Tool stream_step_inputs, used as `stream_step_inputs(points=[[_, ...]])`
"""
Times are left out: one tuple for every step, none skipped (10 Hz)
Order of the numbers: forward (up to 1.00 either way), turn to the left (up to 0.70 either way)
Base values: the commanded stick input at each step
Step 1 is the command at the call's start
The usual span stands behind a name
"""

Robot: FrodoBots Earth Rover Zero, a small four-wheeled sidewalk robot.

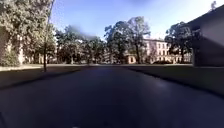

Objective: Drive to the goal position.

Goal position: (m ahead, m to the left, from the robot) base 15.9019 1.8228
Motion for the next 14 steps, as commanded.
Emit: stream_step_inputs(points=[[0.5,-0.27],[0.5,-0.47],[0.5,-0.49],[0.5,-0.5],[0.5,-0.5],[0.5,-0.5],[0.5,-0.39],[0.5,-0.11],[0.5,0.0],[0.5,0.0],[0.5,0.0],[0.5,0.0],[0.5,0.0],[0.5,0.0]])
